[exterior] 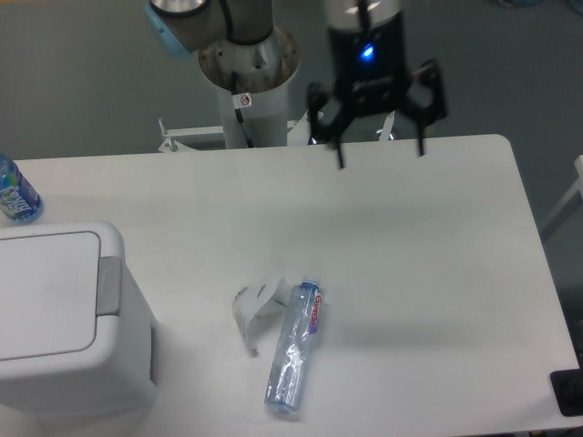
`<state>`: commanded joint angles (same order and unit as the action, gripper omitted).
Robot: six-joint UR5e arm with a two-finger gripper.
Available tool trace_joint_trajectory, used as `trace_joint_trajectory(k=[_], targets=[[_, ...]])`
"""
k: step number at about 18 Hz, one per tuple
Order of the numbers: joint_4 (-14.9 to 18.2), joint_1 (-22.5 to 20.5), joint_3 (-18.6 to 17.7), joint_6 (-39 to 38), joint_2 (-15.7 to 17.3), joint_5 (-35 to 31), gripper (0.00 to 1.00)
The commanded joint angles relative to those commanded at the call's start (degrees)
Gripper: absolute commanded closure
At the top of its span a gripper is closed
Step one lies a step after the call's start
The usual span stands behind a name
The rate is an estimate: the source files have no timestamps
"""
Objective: Open the trash can
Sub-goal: 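Move the open gripper over to the white trash can lid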
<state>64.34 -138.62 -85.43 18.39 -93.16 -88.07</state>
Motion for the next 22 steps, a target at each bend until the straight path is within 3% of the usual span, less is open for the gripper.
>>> trace_joint_trajectory(k=[5, 8, 12, 15, 22], targets=[[-0.4, 5.0, 2.5, -10.4, -3.3, 6.1, 0.00], [-0.5, 5.7, 2.9, -16.1, -3.9, 10.9, 0.00], [-1.0, 8.3, 3.3, -16.7, -5.4, 11.9, 0.00], [-3.7, 10.4, 3.4, -16.8, -7.5, 11.7, 0.00], [-3.8, 12.5, 3.5, -16.8, -8.8, 11.7, 0.00]])
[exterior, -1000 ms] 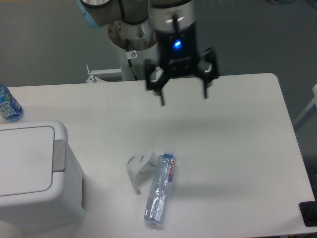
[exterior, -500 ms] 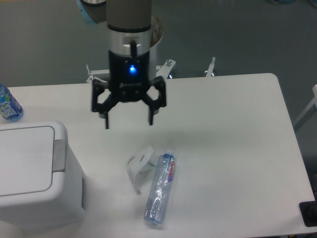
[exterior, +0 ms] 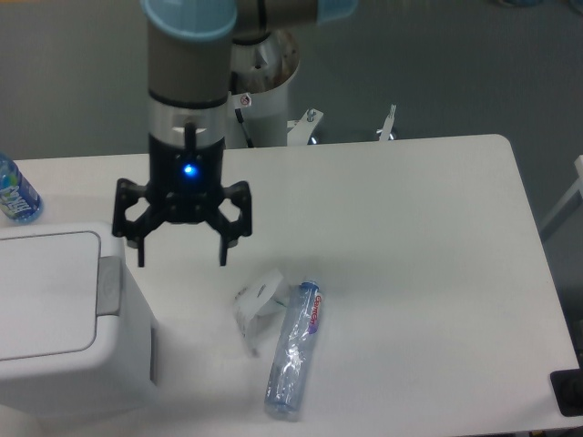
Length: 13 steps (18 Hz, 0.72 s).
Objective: Open the trash can
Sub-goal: 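Move the open gripper over to the white trash can lid, then press the gripper down on the trash can lid to pop it open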
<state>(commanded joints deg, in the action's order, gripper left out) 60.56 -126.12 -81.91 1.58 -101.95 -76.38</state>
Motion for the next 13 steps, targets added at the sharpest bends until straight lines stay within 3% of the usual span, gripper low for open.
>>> trace_joint_trajectory(k=[13], targets=[[-0.1, 1.5, 0.1, 0.2, -1.4, -0.2, 0.00]])
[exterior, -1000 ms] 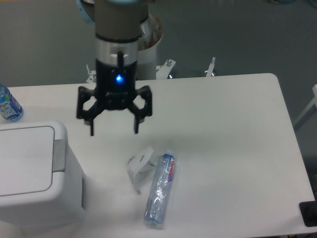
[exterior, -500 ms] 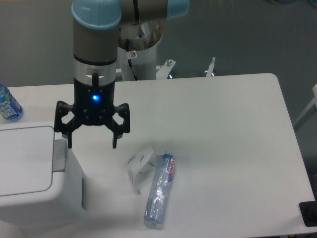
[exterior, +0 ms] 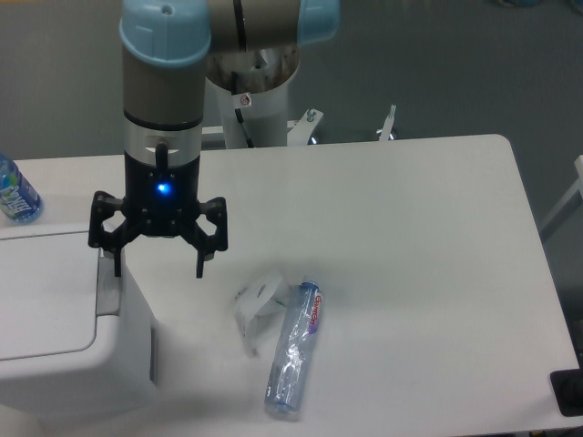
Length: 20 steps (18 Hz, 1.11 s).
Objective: Open the trash can
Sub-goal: 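Press the gripper down on the trash can lid to pop it open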
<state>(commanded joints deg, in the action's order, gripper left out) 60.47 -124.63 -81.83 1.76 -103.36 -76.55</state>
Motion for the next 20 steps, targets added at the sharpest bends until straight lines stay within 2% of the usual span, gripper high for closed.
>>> trace_joint_trajectory(k=[20], targets=[[-0.7, 0.7, 0.0, -0.1, -1.0, 0.0, 0.00]])
